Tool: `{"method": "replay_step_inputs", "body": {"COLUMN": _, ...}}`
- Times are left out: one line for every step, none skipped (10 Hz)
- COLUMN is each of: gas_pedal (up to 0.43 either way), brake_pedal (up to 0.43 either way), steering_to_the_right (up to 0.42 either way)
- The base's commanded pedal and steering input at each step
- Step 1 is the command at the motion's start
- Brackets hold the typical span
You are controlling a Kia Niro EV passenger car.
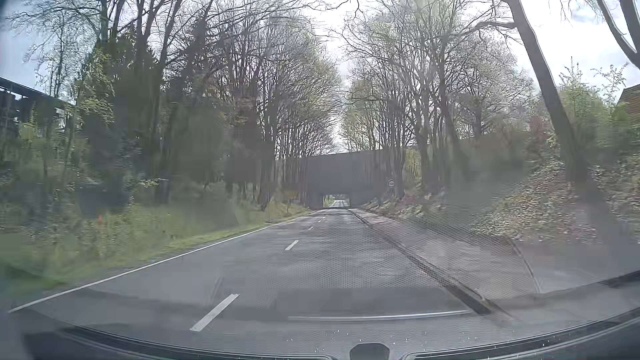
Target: Follow the waypoints while adhering to traffic rules and regulations
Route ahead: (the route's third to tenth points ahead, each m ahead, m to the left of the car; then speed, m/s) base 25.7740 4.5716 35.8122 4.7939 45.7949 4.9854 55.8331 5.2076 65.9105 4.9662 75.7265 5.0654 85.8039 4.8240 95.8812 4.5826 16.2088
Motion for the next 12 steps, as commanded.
{"method": "replay_step_inputs", "body": {"gas_pedal": 0.177, "brake_pedal": 0.0, "steering_to_the_right": -0.001}}
{"method": "replay_step_inputs", "body": {"gas_pedal": 0.11, "brake_pedal": 0.0, "steering_to_the_right": -0.002}}
{"method": "replay_step_inputs", "body": {"gas_pedal": 0.067, "brake_pedal": 0.0, "steering_to_the_right": -0.002}}
{"method": "replay_step_inputs", "body": {"gas_pedal": 0.059, "brake_pedal": 0.0, "steering_to_the_right": -0.002}}
{"method": "replay_step_inputs", "body": {"gas_pedal": 0.028, "brake_pedal": 0.0, "steering_to_the_right": -0.001}}
{"method": "replay_step_inputs", "body": {"gas_pedal": 0.0, "brake_pedal": 0.0, "steering_to_the_right": -0.001}}
{"method": "replay_step_inputs", "body": {"gas_pedal": 0.0, "brake_pedal": 0.0, "steering_to_the_right": -0.002}}
{"method": "replay_step_inputs", "body": {"gas_pedal": 0.0, "brake_pedal": 0.0, "steering_to_the_right": -0.001}}
{"method": "replay_step_inputs", "body": {"gas_pedal": 0.047, "brake_pedal": 0.0, "steering_to_the_right": -0.001}}
{"method": "replay_step_inputs", "body": {"gas_pedal": 0.059, "brake_pedal": 0.0, "steering_to_the_right": -0.001}}
{"method": "replay_step_inputs", "body": {"gas_pedal": 0.059, "brake_pedal": 0.0, "steering_to_the_right": -0.001}}
{"method": "replay_step_inputs", "body": {"gas_pedal": 0.079, "brake_pedal": 0.0, "steering_to_the_right": -0.001}}
